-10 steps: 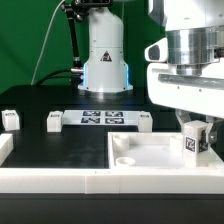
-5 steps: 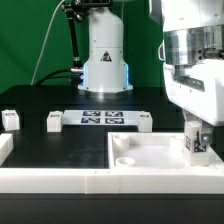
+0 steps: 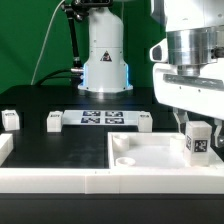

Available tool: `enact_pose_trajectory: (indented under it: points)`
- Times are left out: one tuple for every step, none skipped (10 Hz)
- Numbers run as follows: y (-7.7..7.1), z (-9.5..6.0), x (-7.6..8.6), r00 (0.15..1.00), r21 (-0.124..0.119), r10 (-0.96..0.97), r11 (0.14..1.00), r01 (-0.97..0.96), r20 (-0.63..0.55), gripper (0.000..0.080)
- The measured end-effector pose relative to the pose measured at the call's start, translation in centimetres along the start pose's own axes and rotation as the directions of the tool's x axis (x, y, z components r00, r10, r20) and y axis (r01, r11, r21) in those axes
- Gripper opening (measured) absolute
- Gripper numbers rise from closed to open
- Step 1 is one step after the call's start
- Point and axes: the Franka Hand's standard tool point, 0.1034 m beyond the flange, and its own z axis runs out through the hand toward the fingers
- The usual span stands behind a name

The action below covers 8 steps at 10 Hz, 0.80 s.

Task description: Assemble one leg

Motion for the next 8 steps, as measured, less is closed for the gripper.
enact_pose_trajectory:
  points:
    - [-0.21,-0.04,-0.06,0.987,-0.019,-0.161,0.987,0.161,0.005,0.0648]
    - [-0.52,-0.07,-0.08,0.961,-0.032,-0.276,0.961,0.276,0.007,0.0648]
    - [-0.55,-0.12,0.03,0.931,-0.035,-0.366,0.930,0.366,0.004,0.0649]
    - [-0.47,-0.14,0.23,0.877,-0.040,-0.481,0.876,0.481,0.006,0.0649]
    - [-0.39,-0.16,0.40,0.832,-0.043,-0.555,0.831,0.555,0.008,0.0649]
    - [-0.41,-0.15,0.36,0.796,-0.044,-0.605,0.795,0.605,0.010,0.0649]
    - [-0.38,-0.15,0.40,0.744,-0.049,-0.668,0.743,0.668,0.011,0.0649]
    - [-0.26,-0.08,0.46,0.692,-0.050,-0.721,0.691,0.721,0.013,0.0649]
